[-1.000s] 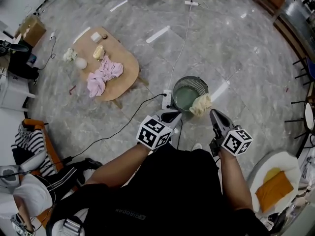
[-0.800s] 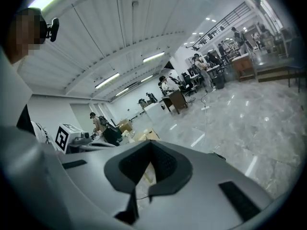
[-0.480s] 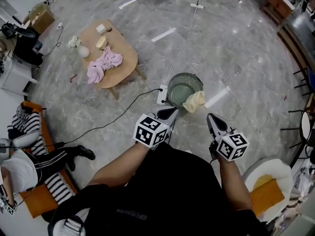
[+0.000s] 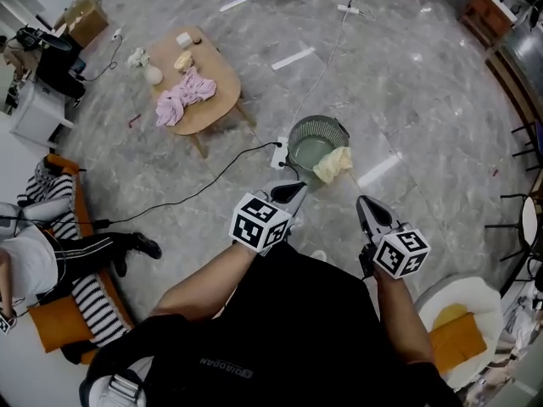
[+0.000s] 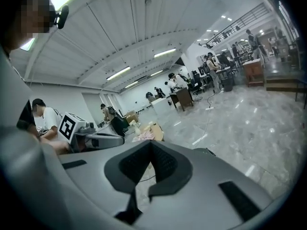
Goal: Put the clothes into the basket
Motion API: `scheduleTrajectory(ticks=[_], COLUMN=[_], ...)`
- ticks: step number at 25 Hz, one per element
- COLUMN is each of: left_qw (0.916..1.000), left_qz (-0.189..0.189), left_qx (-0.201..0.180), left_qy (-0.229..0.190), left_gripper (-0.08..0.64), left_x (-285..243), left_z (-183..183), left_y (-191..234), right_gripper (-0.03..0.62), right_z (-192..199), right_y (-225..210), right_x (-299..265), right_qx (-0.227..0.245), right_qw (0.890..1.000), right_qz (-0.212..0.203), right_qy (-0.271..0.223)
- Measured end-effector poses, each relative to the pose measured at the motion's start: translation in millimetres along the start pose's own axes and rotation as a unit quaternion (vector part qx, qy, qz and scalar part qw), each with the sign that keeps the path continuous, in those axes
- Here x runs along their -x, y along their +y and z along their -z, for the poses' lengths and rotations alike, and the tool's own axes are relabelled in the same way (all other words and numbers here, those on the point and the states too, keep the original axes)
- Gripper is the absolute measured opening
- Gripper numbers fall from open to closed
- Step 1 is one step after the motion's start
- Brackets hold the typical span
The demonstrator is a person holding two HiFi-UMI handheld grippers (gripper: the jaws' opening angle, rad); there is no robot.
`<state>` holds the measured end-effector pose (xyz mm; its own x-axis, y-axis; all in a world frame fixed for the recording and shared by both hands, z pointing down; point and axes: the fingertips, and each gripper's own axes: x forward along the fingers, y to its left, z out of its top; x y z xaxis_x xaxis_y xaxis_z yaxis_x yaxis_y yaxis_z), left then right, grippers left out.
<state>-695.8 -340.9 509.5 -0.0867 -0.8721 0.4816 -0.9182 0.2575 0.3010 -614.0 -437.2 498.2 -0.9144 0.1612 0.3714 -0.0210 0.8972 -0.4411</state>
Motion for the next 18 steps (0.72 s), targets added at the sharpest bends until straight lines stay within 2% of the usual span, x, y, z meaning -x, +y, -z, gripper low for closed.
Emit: scheduleTrajectory(ticks=[3, 18], left_qw=[1.0, 0.9996], left_qz=[-0.005, -0.025], left_qx=[-0.002, -0.011], left_qy=[-0.001, 0.006], left_gripper=[0.0, 0.0], left_x=[1.1, 1.4], left_z=[2.1, 15.1], left_y=[-10.1, -45.6], right_gripper=[0.014, 0.014], right_z=[4.7, 29.6], right_y=[-0.1, -16.4], right_x=[9.2, 43.7], right_qx=[0.014, 0.015], right_qw=[1.0, 1.0], right_qz=[-0.002, -0.009], right_qy=[0.004, 0.011])
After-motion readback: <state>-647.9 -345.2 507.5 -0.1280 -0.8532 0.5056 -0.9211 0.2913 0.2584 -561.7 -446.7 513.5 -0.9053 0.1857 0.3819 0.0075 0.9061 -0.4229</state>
